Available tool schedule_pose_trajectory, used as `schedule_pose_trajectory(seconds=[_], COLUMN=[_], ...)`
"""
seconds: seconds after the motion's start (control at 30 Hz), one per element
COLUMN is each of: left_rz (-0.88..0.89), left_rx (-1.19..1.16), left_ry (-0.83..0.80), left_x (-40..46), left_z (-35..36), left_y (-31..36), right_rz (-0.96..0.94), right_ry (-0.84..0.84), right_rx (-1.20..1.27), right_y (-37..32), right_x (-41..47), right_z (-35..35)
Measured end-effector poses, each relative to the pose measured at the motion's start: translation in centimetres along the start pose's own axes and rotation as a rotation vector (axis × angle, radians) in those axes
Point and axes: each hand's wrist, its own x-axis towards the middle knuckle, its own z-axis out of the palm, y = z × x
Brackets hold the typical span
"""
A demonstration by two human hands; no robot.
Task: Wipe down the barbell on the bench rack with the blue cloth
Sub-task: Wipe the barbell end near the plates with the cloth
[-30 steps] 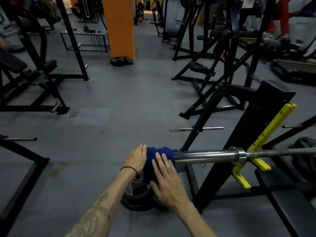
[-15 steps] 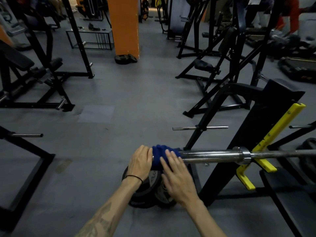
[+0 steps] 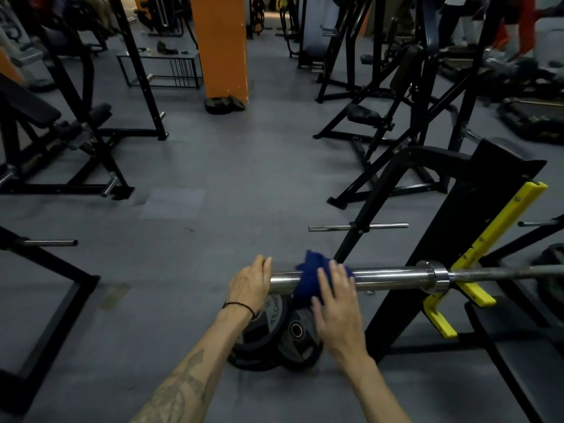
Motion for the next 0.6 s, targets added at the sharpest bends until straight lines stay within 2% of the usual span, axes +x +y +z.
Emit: schedule_pose_trajectory(seconds=[0.07,0.1,0.13,0.2,0.27,0.3,0.33,0.4,0.47,0.5,0.6], left_rz=[-0.133,-0.206,-0.28,-0.371,-0.302,-0.218,-0.126,0.02,0.064,0.064,0.072], left_rx=[0.052,0.072,0.075,0.083,0.121,0.107,0.069,-0.01,-0.053,-0.069,-0.07], left_ry=[-0.08,-0.124,-0.164,-0.205,-0.133,-0.059,0.013,0.116,0.16,0.16,0.157], left_x=[1.3,2.1,2.8,3.4,3.1,2.5,1.5,-0.2,-1.0,-1.1,-1.1], left_z=[-0.2,-0.1,-0.1,-0.2,-0.2,-0.2,-0.2,0.3,0.9,1.1,1.1], left_y=[0.4,0.3,0.2,0.2,0.5,0.6,0.6,0.4,0.0,0.0,0.1], right_rz=[0.245,0.258,0.183,-0.092,-0.266,-0.263,-0.184,0.097,0.253,0.213,-0.172], right_ry=[0.059,0.045,-0.003,-0.117,-0.141,-0.116,-0.071,0.024,0.048,0.028,-0.094], right_rx=[0.104,0.137,0.146,0.102,0.041,0.012,0.005,0.069,0.153,0.173,0.128], right_y=[-2.0,-3.6,-5.1,-6.0,-3.8,-2.5,-1.4,-1.3,-3.8,-5.1,-5.2], right_x=[0.4,0.8,0.9,0.6,0.8,0.8,0.7,0.3,0.3,0.3,-0.2], right_z=[0.4,0.6,0.9,1.3,0.9,0.7,0.5,0.2,0.6,0.8,1.1])
